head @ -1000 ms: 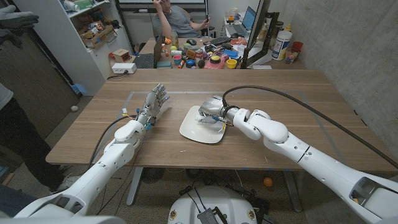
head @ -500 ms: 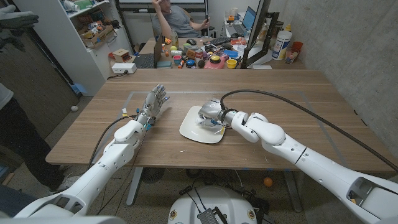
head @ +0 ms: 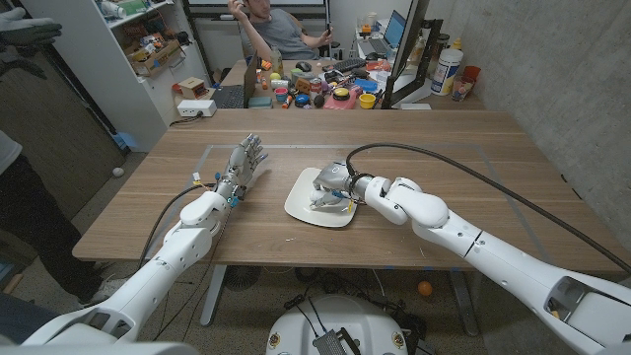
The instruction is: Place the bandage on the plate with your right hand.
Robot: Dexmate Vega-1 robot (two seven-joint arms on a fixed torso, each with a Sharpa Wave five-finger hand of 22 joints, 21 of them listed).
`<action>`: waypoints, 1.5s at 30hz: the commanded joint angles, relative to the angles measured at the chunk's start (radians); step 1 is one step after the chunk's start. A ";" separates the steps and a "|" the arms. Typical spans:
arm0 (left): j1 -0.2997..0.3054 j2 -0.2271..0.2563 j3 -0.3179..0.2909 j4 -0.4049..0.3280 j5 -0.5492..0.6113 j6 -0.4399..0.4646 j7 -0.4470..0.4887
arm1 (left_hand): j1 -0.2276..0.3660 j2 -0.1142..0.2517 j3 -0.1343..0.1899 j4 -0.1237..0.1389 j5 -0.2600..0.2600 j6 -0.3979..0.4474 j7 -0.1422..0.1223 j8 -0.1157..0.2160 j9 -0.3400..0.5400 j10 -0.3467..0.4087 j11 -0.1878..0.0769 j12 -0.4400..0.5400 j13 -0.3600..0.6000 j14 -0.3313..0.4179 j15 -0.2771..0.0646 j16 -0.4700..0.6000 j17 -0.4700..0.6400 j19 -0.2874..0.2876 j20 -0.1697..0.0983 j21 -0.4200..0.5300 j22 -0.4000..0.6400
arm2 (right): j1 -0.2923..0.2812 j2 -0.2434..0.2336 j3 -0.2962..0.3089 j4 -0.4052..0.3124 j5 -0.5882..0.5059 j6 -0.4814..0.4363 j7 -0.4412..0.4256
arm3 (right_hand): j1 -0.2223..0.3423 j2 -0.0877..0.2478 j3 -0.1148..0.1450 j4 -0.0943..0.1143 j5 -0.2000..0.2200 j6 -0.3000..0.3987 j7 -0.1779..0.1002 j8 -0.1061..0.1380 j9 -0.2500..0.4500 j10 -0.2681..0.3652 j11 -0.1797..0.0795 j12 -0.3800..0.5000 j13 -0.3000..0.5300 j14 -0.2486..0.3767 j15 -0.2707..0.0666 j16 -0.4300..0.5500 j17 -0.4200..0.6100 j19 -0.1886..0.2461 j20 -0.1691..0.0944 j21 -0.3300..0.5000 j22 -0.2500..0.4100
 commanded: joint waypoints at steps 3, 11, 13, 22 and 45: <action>-0.014 -0.004 0.000 0.018 0.001 -0.002 -0.010 | -0.003 0.074 -0.004 -0.001 0.005 -0.044 0.001 -0.001 0.004 -0.002 0.002 0.003 0.004 -0.014 -0.036 0.002 0.002 -0.011 -0.039 0.007 0.003 | 0.022 0.001 0.004 -0.016 0.049 0.011 0.091 | -0.029 0.017 -0.037 0.022 0.016 -0.140 -0.016 -0.105 -0.027 -0.155 0.004 -0.110 -0.039 -0.149 0.015 -0.054 -0.052 -0.093 0.068 -0.071 -0.080; -0.024 -0.010 0.004 0.031 0.002 0.000 -0.020 | -0.002 0.073 -0.004 -0.002 0.005 -0.044 0.001 -0.001 0.004 -0.005 0.003 0.002 0.004 -0.015 -0.035 0.002 0.002 -0.012 -0.037 0.006 0.003 | 0.021 -0.012 0.033 -0.065 0.081 0.013 0.094 | -0.037 0.022 -0.049 0.026 0.017 -0.158 -0.018 -0.126 -0.029 -0.192 0.001 -0.138 -0.048 -0.200 0.025 -0.062 -0.067 -0.126 0.094 -0.100 -0.096; -0.026 -0.011 0.004 0.034 0.002 0.001 -0.022 | -0.002 0.073 -0.004 -0.002 0.005 -0.043 0.001 -0.001 0.004 -0.005 0.003 0.002 0.004 -0.014 -0.035 0.002 0.002 -0.012 -0.038 0.007 0.003 | 0.018 -0.018 0.043 -0.082 0.086 0.014 0.086 | -0.037 0.023 -0.050 0.026 0.017 -0.160 -0.017 -0.128 -0.030 -0.192 0.001 -0.139 -0.049 -0.209 0.027 -0.063 -0.069 -0.129 0.098 -0.104 -0.097; -0.039 -0.018 0.005 0.051 0.004 -0.001 -0.031 | -0.002 0.072 -0.005 -0.002 0.006 -0.043 0.001 -0.001 0.004 -0.006 0.002 0.002 0.004 -0.015 -0.034 0.001 0.002 -0.013 -0.036 0.006 0.003 | 0.018 -0.025 0.076 -0.133 0.101 0.009 0.091 | -0.037 0.033 -0.059 0.024 0.019 -0.181 -0.018 -0.153 -0.031 -0.229 -0.003 -0.167 -0.055 -0.292 0.038 -0.072 -0.089 -0.167 0.110 -0.139 -0.102; -0.034 -0.013 0.001 0.034 0.009 0.003 -0.027 | -0.001 0.071 -0.006 -0.003 0.006 -0.042 0.002 0.000 0.004 -0.006 0.002 0.002 0.004 -0.016 -0.033 0.001 0.002 -0.012 -0.036 0.006 0.003 | 0.032 -0.037 0.152 -0.209 0.150 -0.033 0.117 | -0.053 0.061 -0.093 0.026 0.017 -0.281 -0.041 -0.198 -0.031 -0.423 -0.010 -0.242 -0.065 -0.542 0.077 -0.073 -0.152 -0.329 0.142 -0.266 -0.100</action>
